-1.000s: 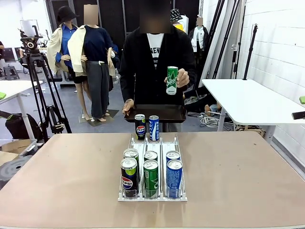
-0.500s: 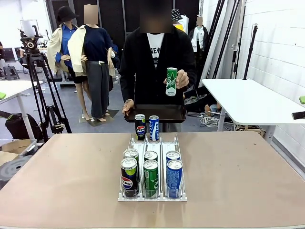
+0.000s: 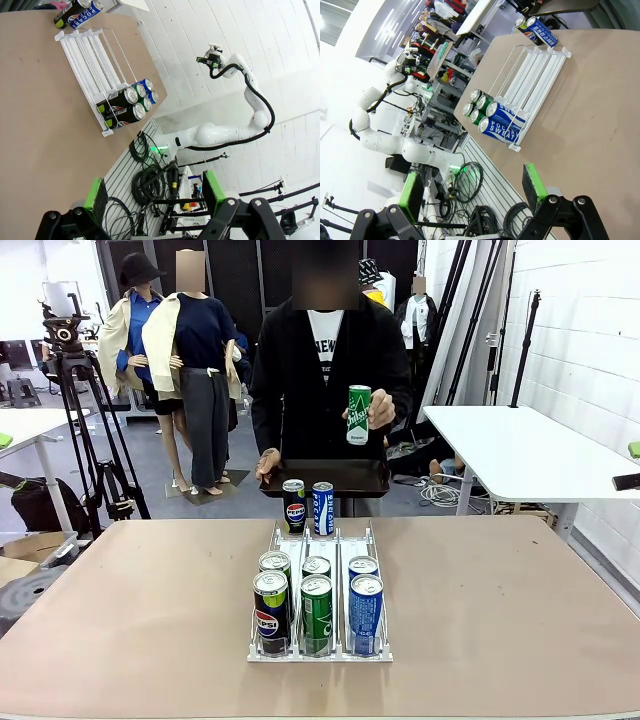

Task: Retrieve and hand over the desired beverage to the person.
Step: Pick up a can of the same type that the person held from the Automatic Can Dispenser.

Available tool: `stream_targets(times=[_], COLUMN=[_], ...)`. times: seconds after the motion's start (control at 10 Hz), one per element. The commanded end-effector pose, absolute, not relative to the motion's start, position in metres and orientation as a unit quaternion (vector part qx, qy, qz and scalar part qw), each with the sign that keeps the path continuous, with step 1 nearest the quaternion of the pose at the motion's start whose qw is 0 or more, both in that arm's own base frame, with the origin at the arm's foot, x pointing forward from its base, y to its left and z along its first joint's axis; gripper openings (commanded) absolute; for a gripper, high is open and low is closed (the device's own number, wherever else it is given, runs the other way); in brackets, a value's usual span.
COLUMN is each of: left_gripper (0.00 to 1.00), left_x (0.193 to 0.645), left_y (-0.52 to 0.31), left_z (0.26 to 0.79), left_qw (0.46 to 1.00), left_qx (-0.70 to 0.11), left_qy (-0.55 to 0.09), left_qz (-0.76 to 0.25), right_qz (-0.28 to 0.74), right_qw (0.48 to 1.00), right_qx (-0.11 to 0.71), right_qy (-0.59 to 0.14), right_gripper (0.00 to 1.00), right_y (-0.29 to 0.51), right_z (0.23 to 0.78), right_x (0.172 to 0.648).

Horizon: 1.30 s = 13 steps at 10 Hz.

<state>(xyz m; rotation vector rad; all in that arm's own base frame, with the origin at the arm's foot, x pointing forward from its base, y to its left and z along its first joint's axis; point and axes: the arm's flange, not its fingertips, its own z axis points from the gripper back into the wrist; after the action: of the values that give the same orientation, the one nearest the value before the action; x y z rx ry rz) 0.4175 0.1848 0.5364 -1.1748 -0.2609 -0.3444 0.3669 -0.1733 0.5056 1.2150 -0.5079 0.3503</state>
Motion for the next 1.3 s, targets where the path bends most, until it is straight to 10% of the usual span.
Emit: stream_targets(times=[0.0,1.2], left_gripper=[1.0,1.0], left_x=[0.4129,0.4129], left_y=[0.1837,0.1837], left_z=[0.5369,0.5369], left_qw=[0.809,0.809], left_qx=[-0.55,-0.55], left_qy=[-0.127,-0.127], left_qz=[-0.162,-0.162], right_qz=[0.159,0.159], right_qw=[0.78,0.78], right_qx=[0.556,0.556], right_qy=[-0.241,-0.241], right_gripper=[1.0,1.0], right_y=[-0.1698,-0.1698], right_z=[0.5044,0.5044], right_x=[0.3653,0.3653])
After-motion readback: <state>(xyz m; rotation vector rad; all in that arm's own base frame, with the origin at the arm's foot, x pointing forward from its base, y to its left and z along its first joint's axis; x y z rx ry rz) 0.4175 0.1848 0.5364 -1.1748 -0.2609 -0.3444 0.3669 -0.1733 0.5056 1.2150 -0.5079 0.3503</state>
